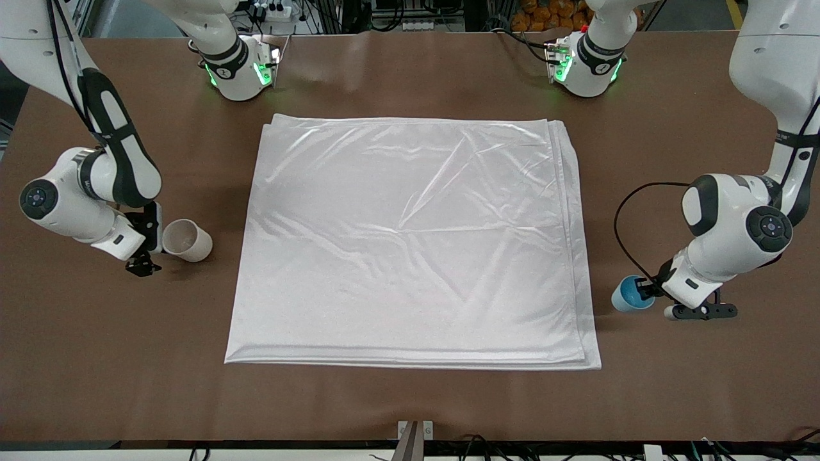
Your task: Place blue cup into white mug on cloth
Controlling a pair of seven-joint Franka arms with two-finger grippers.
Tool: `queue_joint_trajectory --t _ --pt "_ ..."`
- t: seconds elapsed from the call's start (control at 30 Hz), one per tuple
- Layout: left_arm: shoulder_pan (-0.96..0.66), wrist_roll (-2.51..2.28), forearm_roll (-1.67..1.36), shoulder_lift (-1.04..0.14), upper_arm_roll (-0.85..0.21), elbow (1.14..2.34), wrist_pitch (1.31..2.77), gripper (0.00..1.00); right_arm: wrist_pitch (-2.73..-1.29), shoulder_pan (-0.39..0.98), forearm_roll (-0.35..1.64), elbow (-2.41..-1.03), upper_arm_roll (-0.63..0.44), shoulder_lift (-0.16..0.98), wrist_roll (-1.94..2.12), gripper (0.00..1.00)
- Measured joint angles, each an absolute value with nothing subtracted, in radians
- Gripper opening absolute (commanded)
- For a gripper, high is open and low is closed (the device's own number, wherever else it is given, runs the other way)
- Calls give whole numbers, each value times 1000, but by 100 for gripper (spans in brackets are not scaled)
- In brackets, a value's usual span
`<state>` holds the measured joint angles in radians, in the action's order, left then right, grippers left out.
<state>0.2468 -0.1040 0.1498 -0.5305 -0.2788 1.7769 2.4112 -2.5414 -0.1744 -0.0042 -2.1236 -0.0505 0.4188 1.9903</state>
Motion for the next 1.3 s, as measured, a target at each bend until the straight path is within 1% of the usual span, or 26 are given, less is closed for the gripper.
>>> queue_joint_trajectory --t 0.07,0.1,0.27,0.37,0.43,0.47,0.57,0.63,0.7,0.83,1.07,1.3 --pt "246 -104 150 -520 -287 1777 2403 0 -2557 -174 -4 -2136 -51 419 1991 99" --pt "246 -104 150 -515 -290 1777 2400 0 -2564 -174 -4 -2141 -50 419 1992 97" --pt "243 -104 150 -495 -303 1777 2383 0 -2580 -174 -4 -2154 -50 420 2002 81" --pt "243 -104 150 -486 -313 1777 2365 0 -2580 -174 -4 -2155 -48 420 2009 63" --pt "243 -104 150 -479 -319 1777 2358 0 -2581 -174 -4 -2156 -47 420 2011 48" --pt "242 -104 150 -475 -321 1777 2354 0 -2581 -174 -4 -2155 -47 420 2011 43" --pt "242 -104 150 -461 -327 1777 2338 0 -2583 -174 -4 -2155 -46 420 2013 30" --pt "242 -104 150 -451 -332 1776 2328 0 -2585 -174 -4 -2155 -46 419 2015 26" --pt "241 -104 150 -442 -339 1774 2312 0 -2587 -174 -4 -2155 -46 419 2016 18" --pt "240 -104 150 -427 -348 1765 2280 0 -2589 -174 -4 -2155 -45 417 2017 9" --pt "237 -104 150 -412 -358 1753 2250 0 -2600 -174 -4 -2153 -39 402 2019 6" --pt "236 -104 167 -410 -366 1751 2243 0 -2600 -172 -1 -2151 -1 357 2009 1"
